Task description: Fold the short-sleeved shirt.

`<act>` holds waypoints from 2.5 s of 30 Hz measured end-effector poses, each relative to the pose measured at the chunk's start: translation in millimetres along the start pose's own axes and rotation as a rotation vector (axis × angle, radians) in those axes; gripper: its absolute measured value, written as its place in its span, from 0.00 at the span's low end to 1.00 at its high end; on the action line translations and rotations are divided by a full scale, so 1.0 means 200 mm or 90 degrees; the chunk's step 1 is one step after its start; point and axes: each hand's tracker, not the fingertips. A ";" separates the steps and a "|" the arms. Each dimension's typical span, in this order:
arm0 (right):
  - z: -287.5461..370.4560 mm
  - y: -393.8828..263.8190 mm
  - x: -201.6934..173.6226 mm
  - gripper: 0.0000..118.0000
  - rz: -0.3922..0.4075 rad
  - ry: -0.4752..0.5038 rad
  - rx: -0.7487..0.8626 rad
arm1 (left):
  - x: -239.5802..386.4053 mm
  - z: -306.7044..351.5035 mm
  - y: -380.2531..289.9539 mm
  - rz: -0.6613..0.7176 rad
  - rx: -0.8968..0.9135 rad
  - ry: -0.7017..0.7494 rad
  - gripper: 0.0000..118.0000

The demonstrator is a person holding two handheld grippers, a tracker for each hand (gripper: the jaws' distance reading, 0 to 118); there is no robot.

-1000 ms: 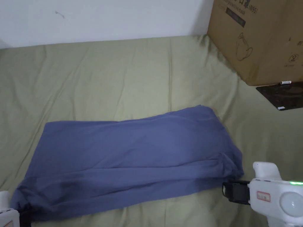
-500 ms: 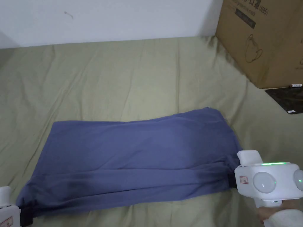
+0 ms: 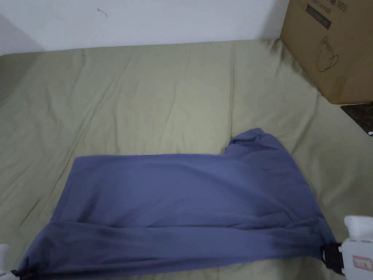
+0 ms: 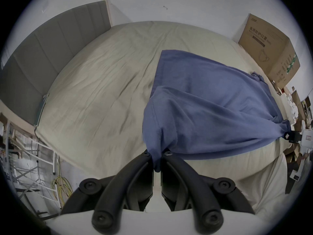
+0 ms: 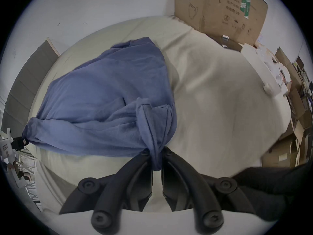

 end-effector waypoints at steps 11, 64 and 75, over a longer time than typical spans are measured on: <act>0.04 -0.06 0.04 0.60 -0.049 -0.005 0.026 | 0.00 0.06 -0.02 0.033 0.042 -0.028 0.86; -0.64 1.27 -0.15 0.01 0.049 -0.027 0.008 | 0.18 -0.28 0.53 0.004 0.060 -0.025 0.00; -0.64 1.27 -0.16 0.01 0.056 -0.024 0.012 | 0.15 -0.75 1.22 -0.019 0.025 -0.031 0.89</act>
